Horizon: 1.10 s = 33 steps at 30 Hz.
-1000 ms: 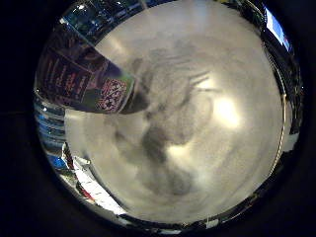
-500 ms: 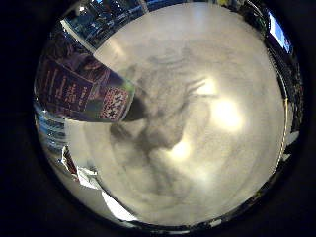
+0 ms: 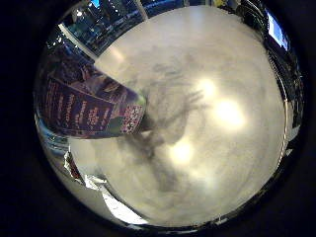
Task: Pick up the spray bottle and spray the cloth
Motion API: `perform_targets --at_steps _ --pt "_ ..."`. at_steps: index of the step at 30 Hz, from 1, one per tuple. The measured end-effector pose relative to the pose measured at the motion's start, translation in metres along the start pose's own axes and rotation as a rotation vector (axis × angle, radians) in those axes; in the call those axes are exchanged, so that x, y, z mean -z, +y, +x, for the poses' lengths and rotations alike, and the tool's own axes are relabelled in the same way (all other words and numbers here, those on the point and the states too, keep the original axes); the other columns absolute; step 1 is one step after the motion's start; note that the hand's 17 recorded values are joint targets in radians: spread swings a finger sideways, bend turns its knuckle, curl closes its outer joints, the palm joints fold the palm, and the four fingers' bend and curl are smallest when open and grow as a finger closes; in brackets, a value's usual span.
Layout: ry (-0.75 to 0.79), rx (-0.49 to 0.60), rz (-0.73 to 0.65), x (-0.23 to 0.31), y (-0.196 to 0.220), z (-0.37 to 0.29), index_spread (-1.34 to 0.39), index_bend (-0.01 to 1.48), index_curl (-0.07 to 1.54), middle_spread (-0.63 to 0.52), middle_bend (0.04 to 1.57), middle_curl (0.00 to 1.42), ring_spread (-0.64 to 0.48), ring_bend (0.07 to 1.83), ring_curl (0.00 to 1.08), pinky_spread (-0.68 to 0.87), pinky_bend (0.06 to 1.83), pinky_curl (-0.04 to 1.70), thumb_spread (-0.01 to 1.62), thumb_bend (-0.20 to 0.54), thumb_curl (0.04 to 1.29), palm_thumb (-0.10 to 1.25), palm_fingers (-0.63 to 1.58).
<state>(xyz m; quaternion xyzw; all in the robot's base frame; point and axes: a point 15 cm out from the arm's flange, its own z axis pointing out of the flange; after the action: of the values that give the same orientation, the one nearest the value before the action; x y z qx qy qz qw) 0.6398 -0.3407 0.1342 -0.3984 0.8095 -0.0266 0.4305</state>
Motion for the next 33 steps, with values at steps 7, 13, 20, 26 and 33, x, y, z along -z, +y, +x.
perform_targets --at_steps 7,13,20,26,33 --pt "-0.005 -0.002 0.022 -0.013 -0.002 -0.016 -0.48 0.37 0.60 -0.28 0.78 0.67 -0.27 1.06 0.46 -0.34 0.98 0.27 0.96 -0.014 0.31 0.61 1.15" --pt "-0.036 -0.035 0.063 -0.006 -0.011 -0.020 -0.52 0.74 0.91 -0.30 1.03 0.87 -0.26 1.31 0.61 -0.28 1.37 0.48 0.95 -0.008 0.35 0.82 1.13" --pt "-0.042 -0.037 0.088 0.014 -0.023 -0.011 -0.42 0.96 1.06 -0.23 1.24 0.95 -0.24 1.40 0.71 -0.18 1.45 0.64 0.88 0.009 0.50 1.07 1.08" --pt "-0.095 -0.030 0.074 0.038 -0.026 -0.013 -0.37 0.99 1.07 -0.19 1.30 0.94 -0.24 1.42 0.76 -0.14 1.43 0.77 0.77 -0.013 0.62 1.11 1.04" --pt "-0.114 0.055 -0.017 0.091 -0.018 -0.009 -0.34 1.02 1.08 -0.17 1.34 0.92 -0.24 1.42 0.81 -0.13 1.37 0.91 0.68 -0.015 0.71 1.13 1.02"
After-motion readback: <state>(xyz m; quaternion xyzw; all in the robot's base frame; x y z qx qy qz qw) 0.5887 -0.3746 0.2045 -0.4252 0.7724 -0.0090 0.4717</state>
